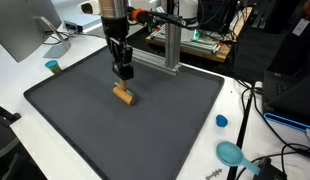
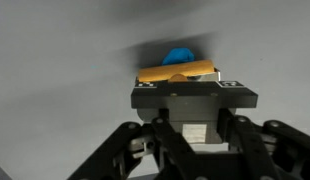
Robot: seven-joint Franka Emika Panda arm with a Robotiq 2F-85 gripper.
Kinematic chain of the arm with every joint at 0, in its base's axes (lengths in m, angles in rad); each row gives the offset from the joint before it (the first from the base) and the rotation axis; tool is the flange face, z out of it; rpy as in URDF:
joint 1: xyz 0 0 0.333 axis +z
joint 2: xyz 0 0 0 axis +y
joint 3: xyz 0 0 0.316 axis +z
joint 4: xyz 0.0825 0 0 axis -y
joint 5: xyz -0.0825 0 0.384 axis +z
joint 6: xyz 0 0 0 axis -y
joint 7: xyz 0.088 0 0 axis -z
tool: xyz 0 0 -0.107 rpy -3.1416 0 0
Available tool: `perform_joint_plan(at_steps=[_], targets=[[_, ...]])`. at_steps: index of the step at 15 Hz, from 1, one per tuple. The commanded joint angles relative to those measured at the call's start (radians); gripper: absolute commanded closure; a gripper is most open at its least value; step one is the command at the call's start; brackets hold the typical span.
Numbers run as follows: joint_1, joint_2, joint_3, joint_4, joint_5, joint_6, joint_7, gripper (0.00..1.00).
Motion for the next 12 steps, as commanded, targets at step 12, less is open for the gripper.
perform_joint_plan(at_steps=[12], targets=[[-0.001, -0.107, 0.009, -0.093, 0.051, 0.017, -0.071, 0.78]])
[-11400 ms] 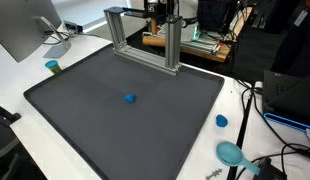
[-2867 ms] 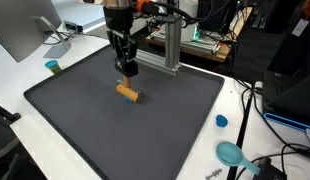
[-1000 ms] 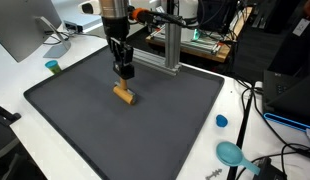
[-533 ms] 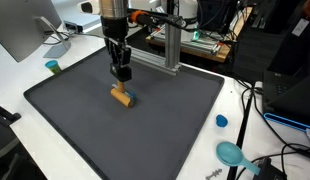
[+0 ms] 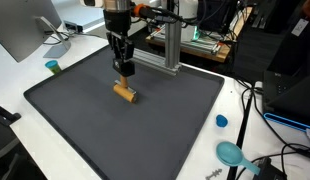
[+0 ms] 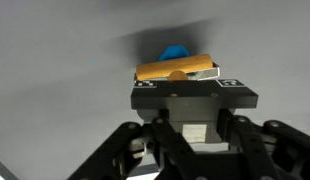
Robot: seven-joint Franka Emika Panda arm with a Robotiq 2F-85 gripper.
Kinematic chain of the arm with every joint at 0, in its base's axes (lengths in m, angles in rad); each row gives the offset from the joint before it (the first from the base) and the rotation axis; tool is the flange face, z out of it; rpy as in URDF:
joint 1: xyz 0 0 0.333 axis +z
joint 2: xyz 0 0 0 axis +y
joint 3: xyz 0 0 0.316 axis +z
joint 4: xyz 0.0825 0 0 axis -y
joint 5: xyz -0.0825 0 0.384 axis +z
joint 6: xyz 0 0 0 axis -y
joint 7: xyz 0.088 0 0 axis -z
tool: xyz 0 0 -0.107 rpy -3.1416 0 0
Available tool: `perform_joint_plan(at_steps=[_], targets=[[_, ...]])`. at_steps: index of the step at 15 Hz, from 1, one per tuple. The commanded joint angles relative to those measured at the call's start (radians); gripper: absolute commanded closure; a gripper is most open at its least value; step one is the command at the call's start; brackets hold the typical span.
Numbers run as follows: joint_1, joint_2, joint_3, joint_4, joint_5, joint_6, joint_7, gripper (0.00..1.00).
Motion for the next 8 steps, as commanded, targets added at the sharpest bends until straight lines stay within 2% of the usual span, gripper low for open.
perform_joint_plan(at_steps=[1, 3, 8], targets=[[-0.002, -0.042, 0.008, -0.027, 0.039, -0.051, -0.044, 0.78], [-0.002, -0.025, 0.006, -0.017, 0.036, -0.077, -0.042, 0.78], [-0.004, 0.027, 0.003, 0.003, 0.032, -0.057, -0.042, 0.78]])
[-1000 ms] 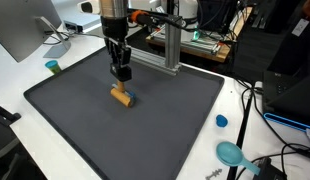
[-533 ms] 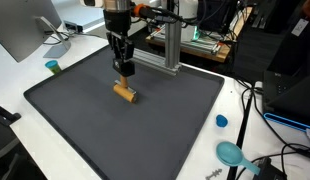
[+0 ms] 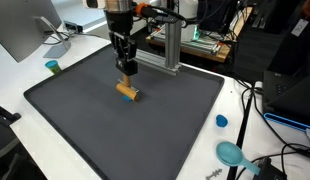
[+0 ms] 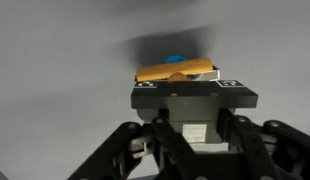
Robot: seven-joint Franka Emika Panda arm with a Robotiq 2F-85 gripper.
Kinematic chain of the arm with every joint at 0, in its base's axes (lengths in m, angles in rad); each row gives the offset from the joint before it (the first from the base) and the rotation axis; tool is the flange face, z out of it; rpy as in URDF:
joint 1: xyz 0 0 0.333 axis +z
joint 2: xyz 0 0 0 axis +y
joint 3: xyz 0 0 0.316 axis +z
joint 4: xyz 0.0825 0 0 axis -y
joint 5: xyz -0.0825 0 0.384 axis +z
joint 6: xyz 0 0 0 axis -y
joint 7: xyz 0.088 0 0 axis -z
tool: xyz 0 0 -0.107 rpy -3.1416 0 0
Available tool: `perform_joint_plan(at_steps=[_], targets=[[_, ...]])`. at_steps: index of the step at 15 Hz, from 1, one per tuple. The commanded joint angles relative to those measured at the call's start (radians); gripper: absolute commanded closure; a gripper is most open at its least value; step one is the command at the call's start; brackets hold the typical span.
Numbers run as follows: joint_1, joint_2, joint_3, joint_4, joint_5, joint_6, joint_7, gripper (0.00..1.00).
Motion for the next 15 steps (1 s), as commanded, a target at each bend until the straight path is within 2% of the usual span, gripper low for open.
perform_joint_plan(at_steps=[1, 8, 12, 13, 15], targets=[[-0.004, 0.04, 0.0, 0.012, 0.024, -0.009, -0.029, 0.78], [0.0, 0.073, -0.007, 0.045, 0.013, -0.098, -0.012, 0.78], [-0.013, 0.099, 0.003, 0.073, 0.051, -0.133, -0.047, 0.78], [0.004, 0.044, -0.007, 0.063, 0.012, -0.067, -0.007, 0.53], [0.0, 0.05, -0.007, 0.075, 0.023, -0.082, -0.02, 0.53]])
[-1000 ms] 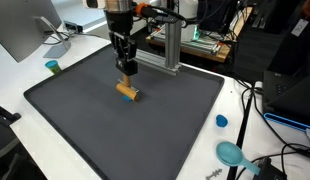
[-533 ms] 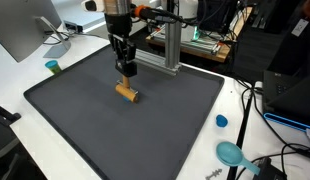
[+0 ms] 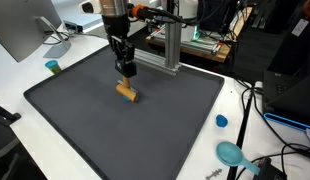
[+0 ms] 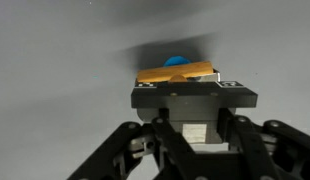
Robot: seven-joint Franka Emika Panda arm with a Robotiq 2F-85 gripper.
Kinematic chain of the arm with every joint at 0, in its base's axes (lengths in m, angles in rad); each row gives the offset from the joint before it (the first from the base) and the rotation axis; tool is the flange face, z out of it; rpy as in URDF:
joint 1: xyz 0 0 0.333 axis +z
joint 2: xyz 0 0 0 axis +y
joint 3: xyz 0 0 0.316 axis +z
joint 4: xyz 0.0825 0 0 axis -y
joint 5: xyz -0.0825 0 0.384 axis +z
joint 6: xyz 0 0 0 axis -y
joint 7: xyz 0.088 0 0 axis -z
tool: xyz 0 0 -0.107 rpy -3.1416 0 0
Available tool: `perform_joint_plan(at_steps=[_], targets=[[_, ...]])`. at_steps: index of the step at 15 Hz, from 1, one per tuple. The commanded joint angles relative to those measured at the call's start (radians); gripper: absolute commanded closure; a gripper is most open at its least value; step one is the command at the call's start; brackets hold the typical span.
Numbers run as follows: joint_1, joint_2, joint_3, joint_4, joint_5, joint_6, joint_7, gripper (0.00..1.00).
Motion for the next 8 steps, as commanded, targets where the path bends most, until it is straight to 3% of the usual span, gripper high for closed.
perform_joint_plan(at_steps=[1, 2, 4, 8], targets=[[0.004, 0.002, -0.006, 0.005, 0.005, -0.006, -0.005, 0.53], [0.004, 0.004, -0.006, 0.007, 0.006, -0.009, -0.006, 0.78], [0.02, 0.035, -0.022, 0.03, -0.045, -0.044, 0.04, 0.78], [0.017, 0.082, -0.016, 0.056, -0.025, -0.059, 0.035, 0.78]])
